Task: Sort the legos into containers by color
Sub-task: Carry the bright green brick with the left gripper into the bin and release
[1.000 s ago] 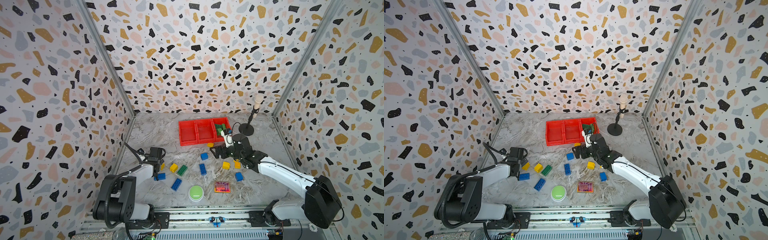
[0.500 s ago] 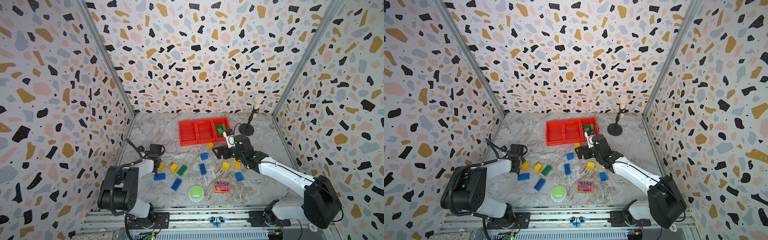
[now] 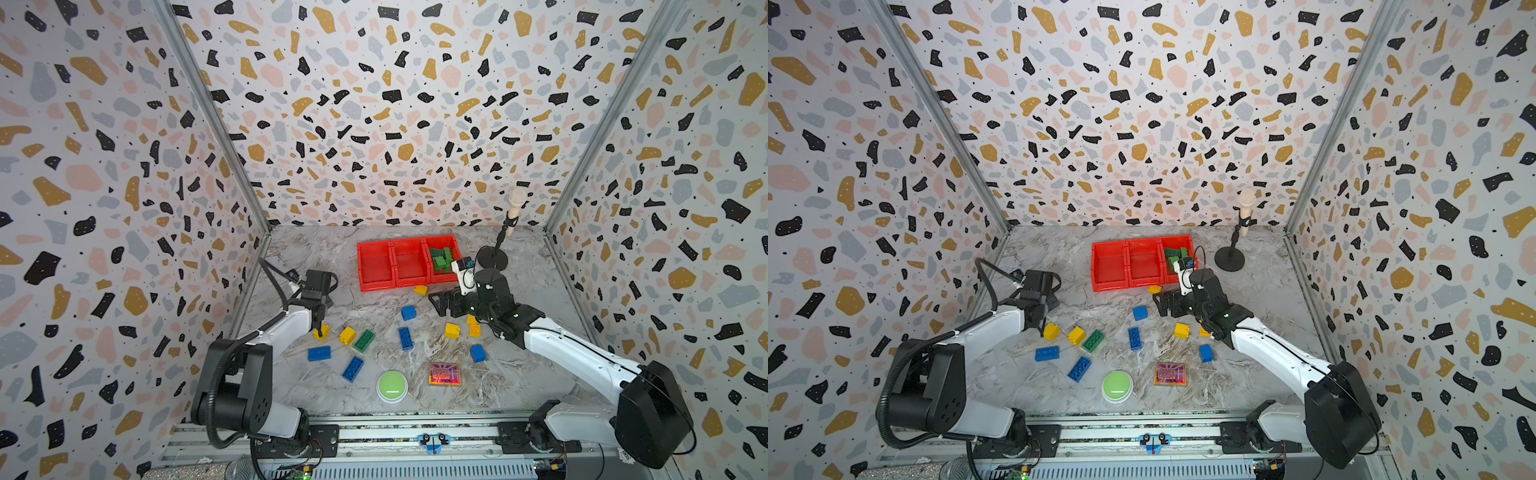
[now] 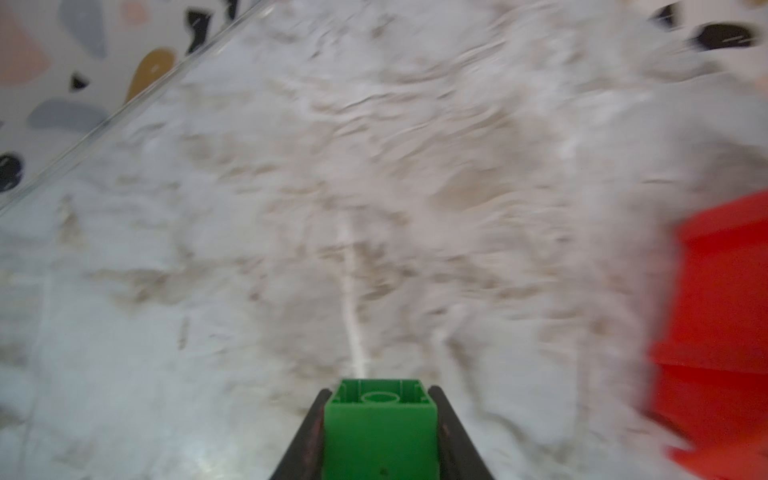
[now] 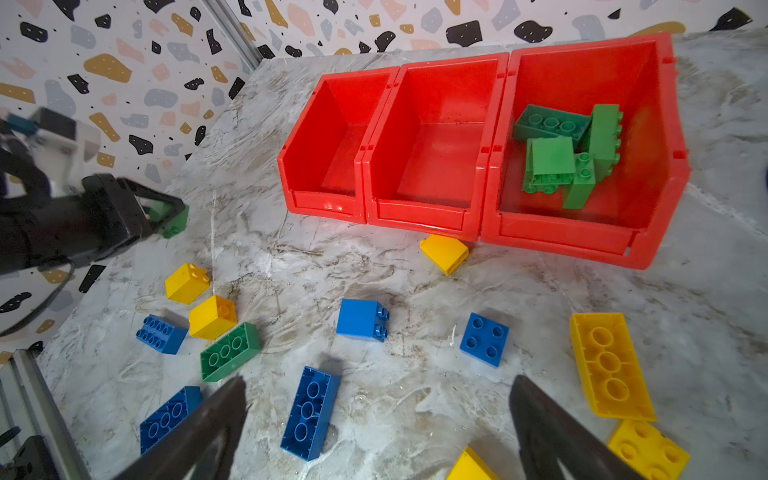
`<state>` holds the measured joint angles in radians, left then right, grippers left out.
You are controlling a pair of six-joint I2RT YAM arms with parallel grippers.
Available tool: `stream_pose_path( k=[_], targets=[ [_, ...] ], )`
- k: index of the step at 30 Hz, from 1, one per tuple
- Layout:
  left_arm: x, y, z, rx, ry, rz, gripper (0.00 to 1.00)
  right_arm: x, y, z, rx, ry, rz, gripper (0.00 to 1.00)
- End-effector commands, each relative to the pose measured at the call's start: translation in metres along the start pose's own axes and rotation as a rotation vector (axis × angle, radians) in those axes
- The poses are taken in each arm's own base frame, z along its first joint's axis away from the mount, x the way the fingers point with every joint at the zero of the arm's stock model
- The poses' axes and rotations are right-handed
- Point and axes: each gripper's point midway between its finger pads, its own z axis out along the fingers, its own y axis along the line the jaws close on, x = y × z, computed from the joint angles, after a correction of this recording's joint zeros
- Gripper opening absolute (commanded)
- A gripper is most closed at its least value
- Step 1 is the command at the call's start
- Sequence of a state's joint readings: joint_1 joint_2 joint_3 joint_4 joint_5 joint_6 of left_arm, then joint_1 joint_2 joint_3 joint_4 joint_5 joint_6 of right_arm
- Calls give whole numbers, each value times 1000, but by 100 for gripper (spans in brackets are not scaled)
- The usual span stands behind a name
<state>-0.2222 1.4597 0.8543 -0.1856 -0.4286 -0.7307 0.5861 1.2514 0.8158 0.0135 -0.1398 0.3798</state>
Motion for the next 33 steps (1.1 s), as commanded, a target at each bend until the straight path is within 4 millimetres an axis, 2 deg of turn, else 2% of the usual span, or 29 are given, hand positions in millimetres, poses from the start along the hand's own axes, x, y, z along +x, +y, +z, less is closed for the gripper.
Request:
stream_pose_path(
  k=[1,4,7,11,14,17,22,29,30,32,33],
  targets=[
    [-30,-73,-36,154,-70,58,15,-8,-4,-15,27,-44,2,99],
    [-40,-149,-59,284,-95,119,16,-12,-6,-25,43,-73,8,99],
    [-38,-224,-75,403,-106,203,16,-16,-9,-36,66,-100,13,99],
    [-12,-316,-72,569,-82,310,17,-19,-15,-48,100,-125,25,99],
    [8,-370,-64,699,-48,335,17,-19,-18,-56,114,-133,32,99],
    [20,-407,-55,801,-20,318,18,-18,-22,-62,128,-138,37,99],
    [26,-434,-47,892,-27,259,20,-17,-28,-68,141,-139,47,99],
    [34,-455,-36,959,-9,206,22,-14,-39,-70,152,-137,62,99],
    [33,-455,-34,955,-9,201,27,-13,-40,-70,153,-137,65,99],
    [33,-456,-31,951,-8,194,55,-12,-42,-70,150,-134,70,99],
    [31,-456,-32,953,-11,194,65,-12,-42,-70,148,-133,71,99]
  ],
)
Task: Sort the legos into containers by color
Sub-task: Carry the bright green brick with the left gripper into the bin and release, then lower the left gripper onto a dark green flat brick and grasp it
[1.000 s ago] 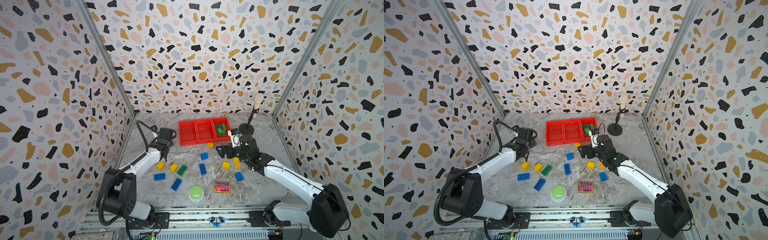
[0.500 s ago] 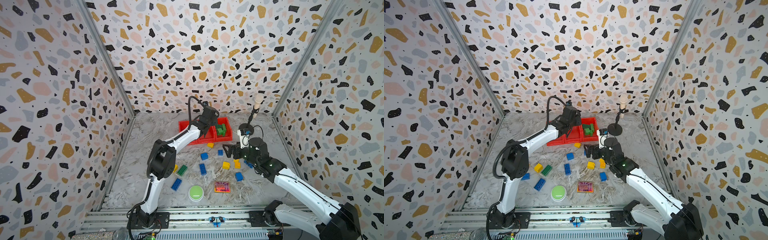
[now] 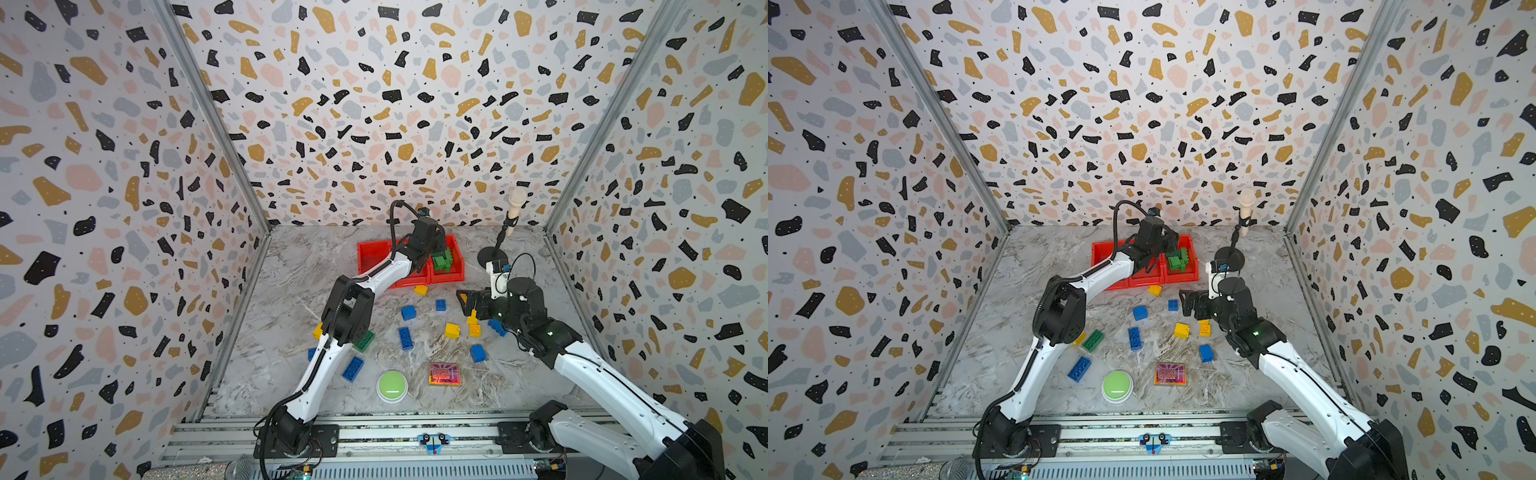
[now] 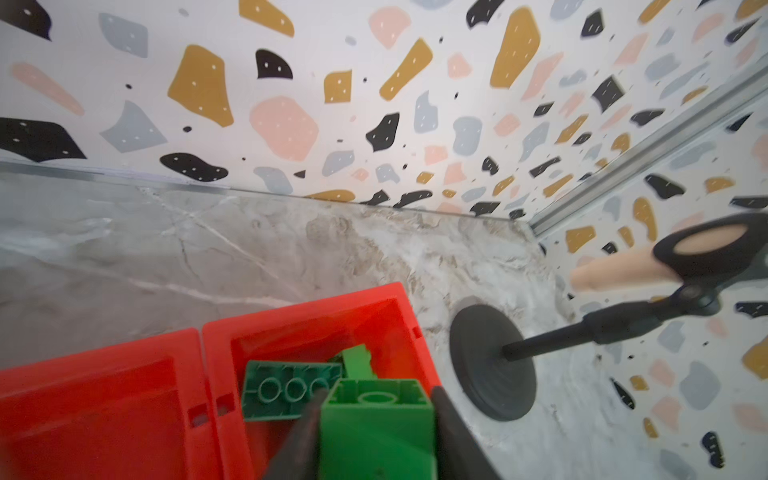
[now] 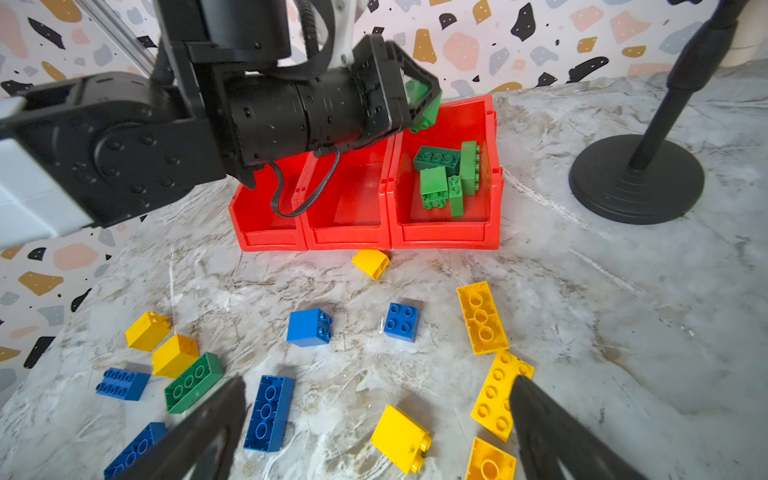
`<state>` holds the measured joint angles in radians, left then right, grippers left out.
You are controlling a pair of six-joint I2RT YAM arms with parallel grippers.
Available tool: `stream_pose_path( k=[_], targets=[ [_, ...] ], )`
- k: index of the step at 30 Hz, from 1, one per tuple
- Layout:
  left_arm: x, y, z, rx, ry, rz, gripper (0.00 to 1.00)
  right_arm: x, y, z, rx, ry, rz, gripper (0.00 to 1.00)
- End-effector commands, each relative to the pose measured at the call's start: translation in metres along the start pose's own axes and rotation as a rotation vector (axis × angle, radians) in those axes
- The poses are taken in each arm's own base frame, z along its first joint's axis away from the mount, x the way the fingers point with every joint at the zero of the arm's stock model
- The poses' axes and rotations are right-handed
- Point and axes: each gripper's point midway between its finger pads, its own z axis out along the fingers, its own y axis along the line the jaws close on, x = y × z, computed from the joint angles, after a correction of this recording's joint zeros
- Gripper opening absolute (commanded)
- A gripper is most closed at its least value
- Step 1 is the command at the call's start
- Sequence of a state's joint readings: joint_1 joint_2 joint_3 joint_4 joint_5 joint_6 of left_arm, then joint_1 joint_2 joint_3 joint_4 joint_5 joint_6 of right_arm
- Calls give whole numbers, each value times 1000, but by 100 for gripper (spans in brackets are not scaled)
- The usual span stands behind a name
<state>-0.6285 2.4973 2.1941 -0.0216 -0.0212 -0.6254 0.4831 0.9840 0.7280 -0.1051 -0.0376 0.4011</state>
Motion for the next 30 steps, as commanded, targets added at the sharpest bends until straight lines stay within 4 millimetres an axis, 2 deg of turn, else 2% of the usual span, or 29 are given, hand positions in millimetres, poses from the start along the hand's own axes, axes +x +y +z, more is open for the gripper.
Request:
stream_pose_path(
  k=[1,5,9,13,16,18,22,25,30],
  targets=[
    [-26,-14,-5,60,-62,-22,72,-1,0,-6,-14,-6,7,99],
    [-35,-24,-20,84,-70,-14,82,0,0,-6,-16,0,7,99],
    [-43,-29,-48,78,-60,0,82,3,1,-5,-27,4,10,99],
    [-36,-23,-100,25,-21,61,82,3,7,-6,-54,11,10,99],
    [-20,3,-153,-79,-2,131,82,1,16,-7,-78,21,-4,99],
    [-2,26,-188,-148,21,165,82,1,23,-7,-84,21,-15,99],
    [47,76,-247,-286,119,210,82,7,40,-2,-114,33,-27,99],
    [81,98,-275,-326,203,203,81,12,52,3,-137,48,-41,99],
    [112,126,-309,-374,204,168,81,14,64,13,-137,77,-70,99]
  ],
)
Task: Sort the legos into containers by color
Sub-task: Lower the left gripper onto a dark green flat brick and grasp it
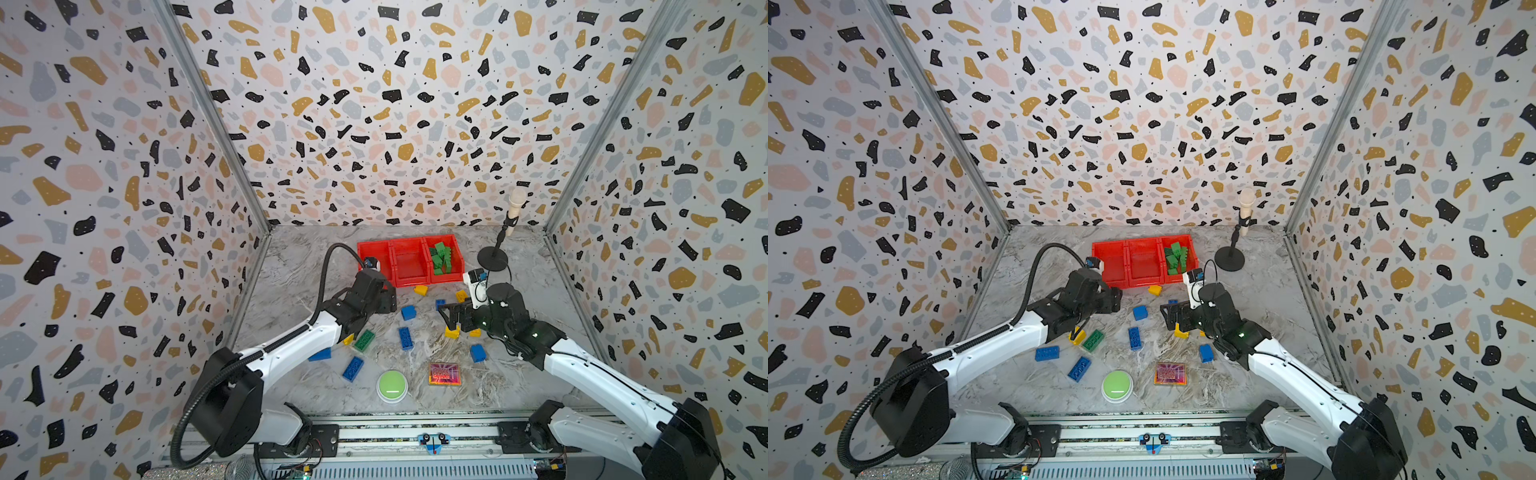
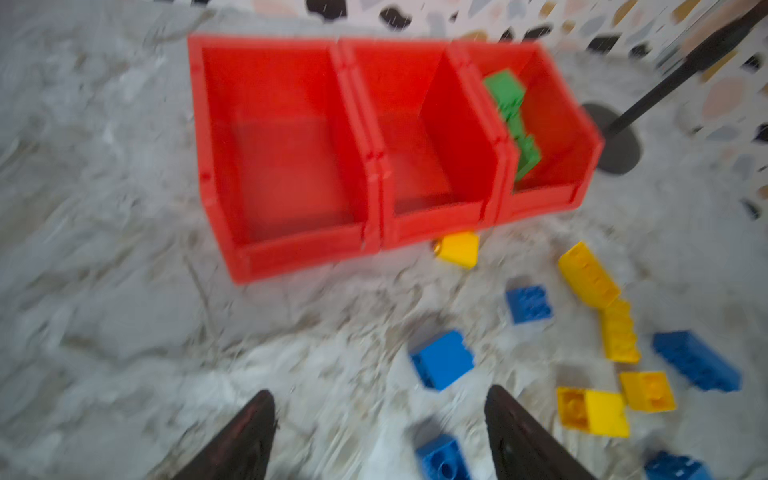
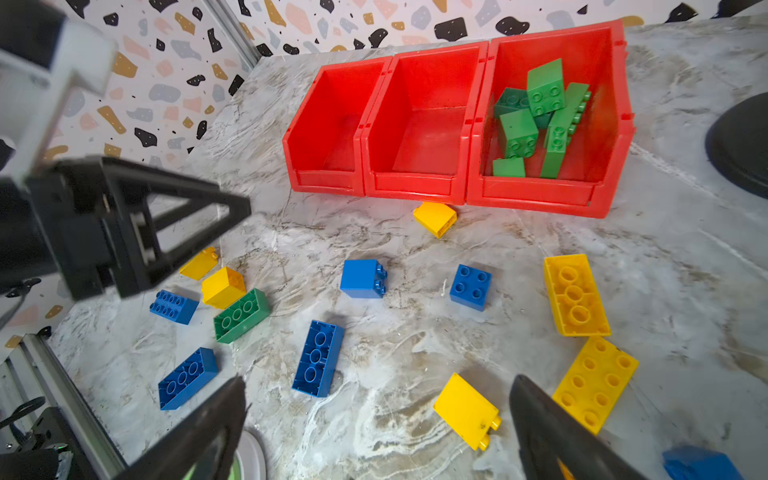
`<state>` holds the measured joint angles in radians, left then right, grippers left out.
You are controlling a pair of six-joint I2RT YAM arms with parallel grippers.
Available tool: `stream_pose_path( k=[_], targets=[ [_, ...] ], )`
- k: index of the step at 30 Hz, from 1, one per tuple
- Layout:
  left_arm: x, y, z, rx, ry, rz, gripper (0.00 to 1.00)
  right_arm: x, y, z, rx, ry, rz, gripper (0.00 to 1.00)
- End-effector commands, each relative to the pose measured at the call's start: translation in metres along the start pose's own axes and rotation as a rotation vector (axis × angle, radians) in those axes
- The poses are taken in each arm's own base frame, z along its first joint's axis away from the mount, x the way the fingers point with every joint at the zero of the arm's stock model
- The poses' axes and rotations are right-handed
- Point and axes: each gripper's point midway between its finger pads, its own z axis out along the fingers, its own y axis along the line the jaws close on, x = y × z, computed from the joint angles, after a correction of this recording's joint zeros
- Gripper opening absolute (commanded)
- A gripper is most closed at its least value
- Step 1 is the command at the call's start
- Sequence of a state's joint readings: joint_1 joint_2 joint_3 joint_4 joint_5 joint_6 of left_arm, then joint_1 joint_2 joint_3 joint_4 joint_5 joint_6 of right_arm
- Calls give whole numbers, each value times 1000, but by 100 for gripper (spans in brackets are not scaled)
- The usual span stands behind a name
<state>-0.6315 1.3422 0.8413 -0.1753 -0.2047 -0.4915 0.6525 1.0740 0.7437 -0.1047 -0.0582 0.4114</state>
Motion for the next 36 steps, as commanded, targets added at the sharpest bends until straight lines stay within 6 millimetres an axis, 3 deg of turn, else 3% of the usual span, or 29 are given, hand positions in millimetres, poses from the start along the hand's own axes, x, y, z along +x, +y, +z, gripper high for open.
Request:
stream_pose_path(
  k=[1,6,15,28,36],
  targets=[
    [20,20,-12,-53,2,-9,81,-25,12,-4,-1,-49,-10,99],
    [51,37,-13,-94,64,17,80,-31,14,-9,22,-60,-18,99],
    [71,45,1,-121,155,60,80,-34,18,-17,29,-74,-5,99],
    [70,29,21,-69,175,85,78,-34,19,-5,37,-47,-26,99],
    [92,33,33,-76,246,92,77,-30,18,-3,34,-41,-28,99]
  ],
)
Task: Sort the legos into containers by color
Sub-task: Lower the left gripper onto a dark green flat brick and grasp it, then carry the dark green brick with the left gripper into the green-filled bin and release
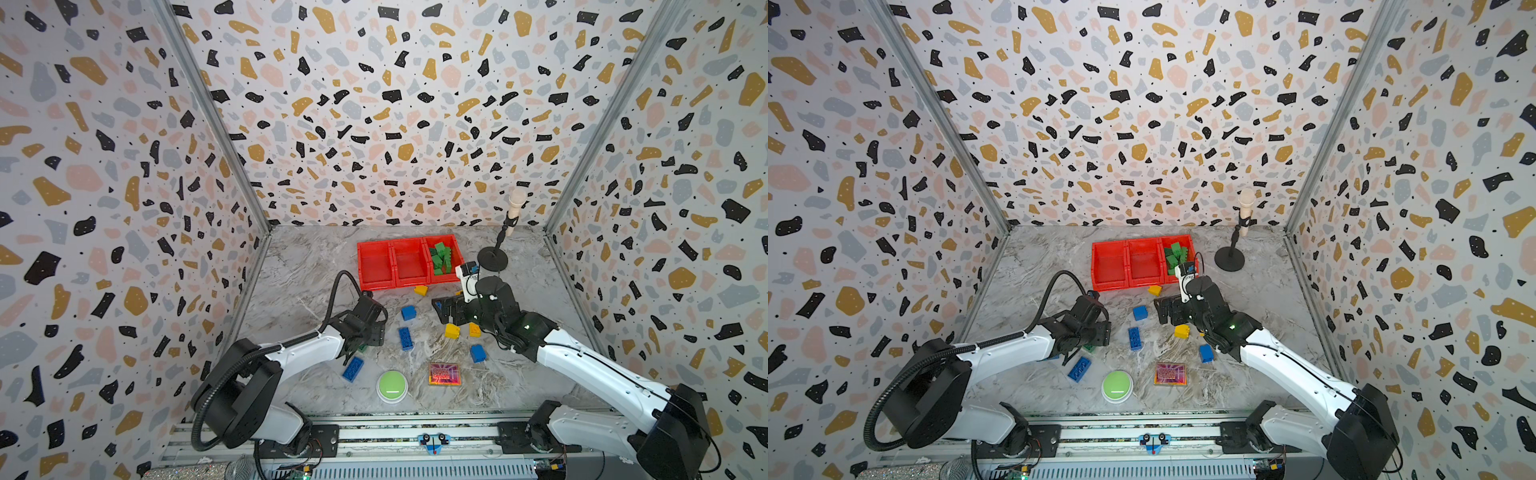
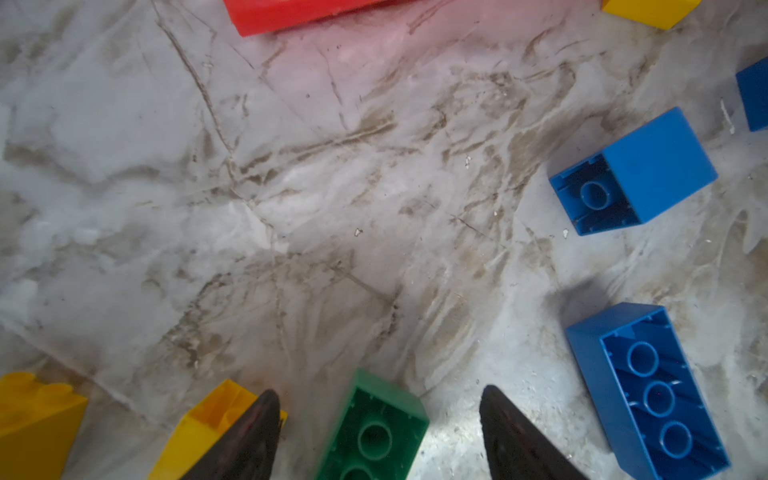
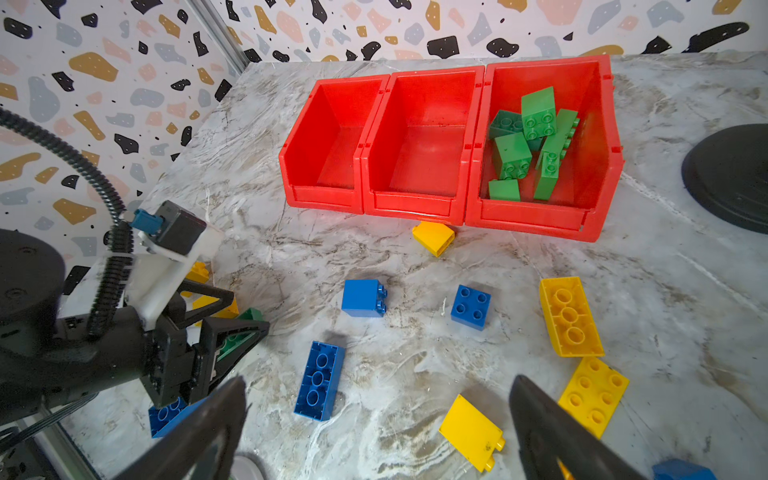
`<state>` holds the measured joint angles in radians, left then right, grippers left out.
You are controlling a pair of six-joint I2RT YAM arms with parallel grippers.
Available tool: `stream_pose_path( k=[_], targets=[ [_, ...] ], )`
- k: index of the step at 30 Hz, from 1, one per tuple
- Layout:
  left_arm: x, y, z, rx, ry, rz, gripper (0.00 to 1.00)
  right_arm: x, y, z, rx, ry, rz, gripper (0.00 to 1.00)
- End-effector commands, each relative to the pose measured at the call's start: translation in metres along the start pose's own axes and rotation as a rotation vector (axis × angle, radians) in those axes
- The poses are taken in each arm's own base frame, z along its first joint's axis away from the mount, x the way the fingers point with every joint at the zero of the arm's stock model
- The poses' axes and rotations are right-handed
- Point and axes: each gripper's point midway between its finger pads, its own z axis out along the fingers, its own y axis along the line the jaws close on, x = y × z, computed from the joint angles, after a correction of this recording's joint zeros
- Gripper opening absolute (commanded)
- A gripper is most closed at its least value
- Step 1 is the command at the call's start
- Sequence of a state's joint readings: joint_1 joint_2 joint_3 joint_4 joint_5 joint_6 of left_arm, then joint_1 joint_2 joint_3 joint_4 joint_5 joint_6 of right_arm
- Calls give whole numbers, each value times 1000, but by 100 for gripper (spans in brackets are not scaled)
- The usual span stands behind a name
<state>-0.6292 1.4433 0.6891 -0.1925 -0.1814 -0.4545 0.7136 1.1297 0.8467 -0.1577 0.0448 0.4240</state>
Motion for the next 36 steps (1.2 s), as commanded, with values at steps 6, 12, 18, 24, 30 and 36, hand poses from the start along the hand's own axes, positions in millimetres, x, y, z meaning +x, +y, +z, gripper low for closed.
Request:
stream_pose_path(
  k=[6,12,18,24,30,36],
  targets=[
    [15,4,2,-4,47,-4,70,-9,4,-6,-11,-30,-6,99],
    [25,8,2,-14,66,-17,64,-7,3,-3,-9,-24,-14,99],
    [34,8,8,-36,99,-11,53,-4,0,-6,-4,-28,-16,99],
    [29,7,11,-68,110,5,38,-1,-6,-9,0,-35,-7,99],
    [12,-1,11,-78,101,9,24,1,-10,-14,-6,-45,3,99],
    [-71,-34,-4,-36,-26,4,22,2,-19,-23,2,-65,24,99]
  ],
)
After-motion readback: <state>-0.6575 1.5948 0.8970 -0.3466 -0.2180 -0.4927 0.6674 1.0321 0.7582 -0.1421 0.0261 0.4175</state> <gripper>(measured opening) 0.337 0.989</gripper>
